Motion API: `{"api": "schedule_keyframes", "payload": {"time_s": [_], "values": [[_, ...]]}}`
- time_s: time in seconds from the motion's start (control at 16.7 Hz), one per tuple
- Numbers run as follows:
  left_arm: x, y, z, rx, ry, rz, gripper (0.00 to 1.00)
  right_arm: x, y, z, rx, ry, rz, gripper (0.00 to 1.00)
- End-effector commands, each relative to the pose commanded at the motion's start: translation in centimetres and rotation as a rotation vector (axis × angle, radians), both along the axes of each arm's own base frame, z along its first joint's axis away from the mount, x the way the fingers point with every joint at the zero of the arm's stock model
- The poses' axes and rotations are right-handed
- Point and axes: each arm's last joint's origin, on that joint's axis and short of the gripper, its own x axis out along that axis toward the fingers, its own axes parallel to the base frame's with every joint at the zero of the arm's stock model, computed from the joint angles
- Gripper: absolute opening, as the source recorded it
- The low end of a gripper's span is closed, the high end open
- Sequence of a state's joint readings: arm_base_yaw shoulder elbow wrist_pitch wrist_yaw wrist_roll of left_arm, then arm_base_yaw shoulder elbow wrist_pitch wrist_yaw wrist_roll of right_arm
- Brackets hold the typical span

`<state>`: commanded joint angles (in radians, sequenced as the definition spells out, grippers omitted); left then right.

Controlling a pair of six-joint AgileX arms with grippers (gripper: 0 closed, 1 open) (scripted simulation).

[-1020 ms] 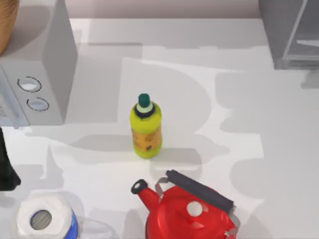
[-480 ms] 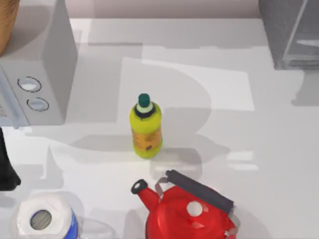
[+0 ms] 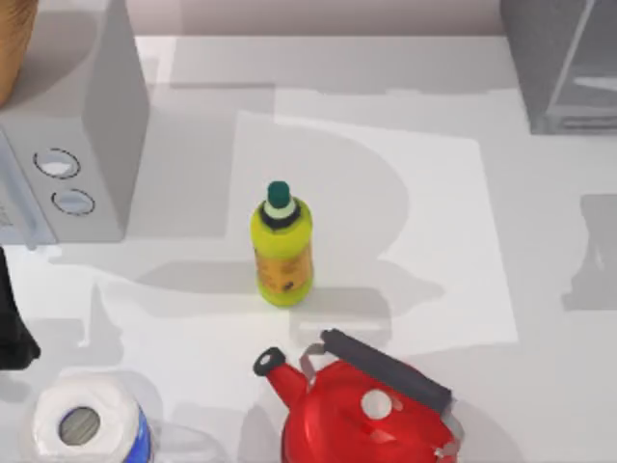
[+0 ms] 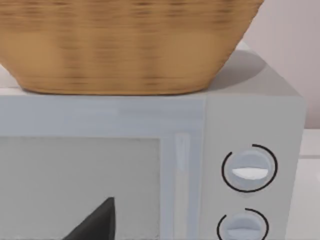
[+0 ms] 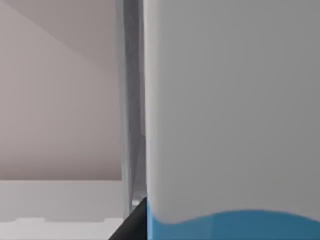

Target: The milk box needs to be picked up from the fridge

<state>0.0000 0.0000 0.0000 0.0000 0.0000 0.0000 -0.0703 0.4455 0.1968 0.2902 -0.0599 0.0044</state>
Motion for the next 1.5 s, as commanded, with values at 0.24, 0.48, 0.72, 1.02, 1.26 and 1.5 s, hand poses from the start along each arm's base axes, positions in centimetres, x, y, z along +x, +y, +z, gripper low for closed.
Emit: {"api": "schedule_keyframes", "payload": {"time_s": [0.24, 0.48, 0.72, 1.02, 1.26, 1.5], "values": [[0.0, 0.0, 0.0, 0.0, 0.0, 0.0, 1.0, -2.6, 0.5, -3.5, 0.005, 0.018, 0.005, 0.0], [0.0, 0.0, 0.0, 0.0, 0.0, 0.0, 1.0, -3.2, 0.7, -5.4, 0.006, 0.04, 0.008, 0.0], [0.0, 0.0, 0.0, 0.0, 0.0, 0.0, 1.0, -3.3, 0.7, -5.5, 0.006, 0.041, 0.009, 0.0], [0.0, 0.0, 0.0, 0.0, 0.0, 0.0, 1.0, -2.9, 0.9, -4.8, 0.005, 0.025, 0.042, 0.0], [0.0, 0.0, 0.0, 0.0, 0.0, 0.0, 1.0, -1.4, 1.5, -2.9, -0.003, -0.006, 0.149, 0.0], [0.0, 0.0, 0.0, 0.0, 0.0, 0.0, 1.0, 2.1, 2.6, -1.9, -0.006, 0.021, 0.295, 0.0]]}}
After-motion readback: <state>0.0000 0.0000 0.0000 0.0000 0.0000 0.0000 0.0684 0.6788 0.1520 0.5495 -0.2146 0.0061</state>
